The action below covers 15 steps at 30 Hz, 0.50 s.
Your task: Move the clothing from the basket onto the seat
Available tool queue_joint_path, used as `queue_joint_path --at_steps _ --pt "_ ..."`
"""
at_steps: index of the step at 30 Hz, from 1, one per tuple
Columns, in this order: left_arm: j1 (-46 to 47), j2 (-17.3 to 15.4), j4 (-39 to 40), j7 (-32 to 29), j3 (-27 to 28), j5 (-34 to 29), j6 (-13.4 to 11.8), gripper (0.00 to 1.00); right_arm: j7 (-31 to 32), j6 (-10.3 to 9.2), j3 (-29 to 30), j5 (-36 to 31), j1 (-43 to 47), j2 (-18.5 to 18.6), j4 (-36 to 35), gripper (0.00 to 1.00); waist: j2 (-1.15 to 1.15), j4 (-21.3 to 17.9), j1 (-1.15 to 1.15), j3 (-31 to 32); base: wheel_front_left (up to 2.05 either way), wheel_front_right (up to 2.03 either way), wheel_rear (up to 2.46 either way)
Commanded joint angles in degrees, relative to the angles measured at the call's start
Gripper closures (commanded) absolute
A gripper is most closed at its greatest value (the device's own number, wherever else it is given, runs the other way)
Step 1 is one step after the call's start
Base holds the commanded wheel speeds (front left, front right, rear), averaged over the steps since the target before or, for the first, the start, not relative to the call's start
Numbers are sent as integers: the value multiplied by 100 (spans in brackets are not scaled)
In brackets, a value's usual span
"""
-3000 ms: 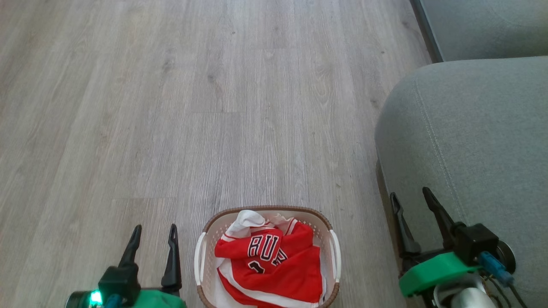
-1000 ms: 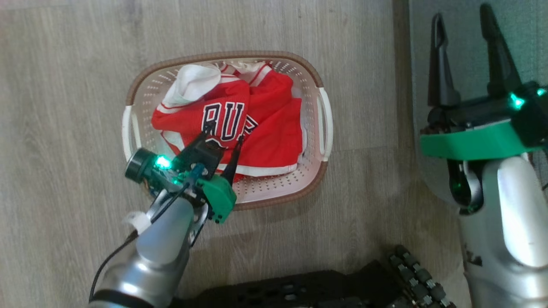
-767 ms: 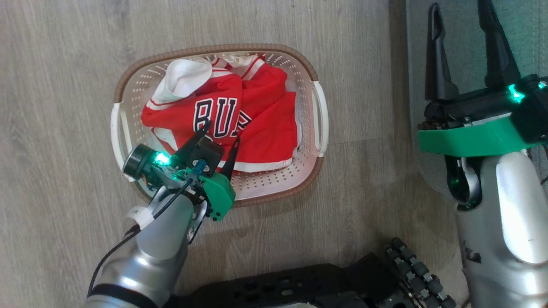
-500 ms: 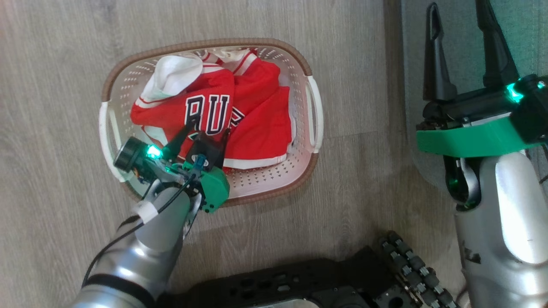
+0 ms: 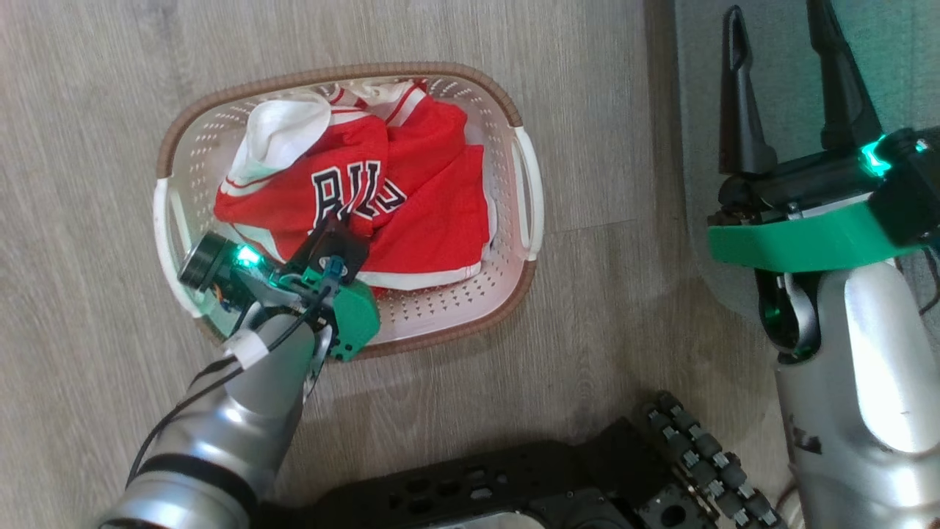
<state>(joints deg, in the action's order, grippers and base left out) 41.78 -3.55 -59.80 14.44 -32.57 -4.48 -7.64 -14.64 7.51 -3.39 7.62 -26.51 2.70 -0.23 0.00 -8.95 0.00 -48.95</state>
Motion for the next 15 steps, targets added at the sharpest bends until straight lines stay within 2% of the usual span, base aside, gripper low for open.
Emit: queue_joint_path --at_steps 1,9,15 --pt "-106 -67 42 56 84 61 -33 100 -36 -2 -104 23 71 18 -146 0 0 5 0 43 0 0 0" --pt "-204 -46 573 56 31 268 58 100 -36 -2 -70 45 55 18 -32 0 0 112 0 233 0 0 0" --pt "-448 8 1293 56 -4 532 166 100 -36 -2 -27 61 100 18 124 0 0 231 0 589 0 0 0"
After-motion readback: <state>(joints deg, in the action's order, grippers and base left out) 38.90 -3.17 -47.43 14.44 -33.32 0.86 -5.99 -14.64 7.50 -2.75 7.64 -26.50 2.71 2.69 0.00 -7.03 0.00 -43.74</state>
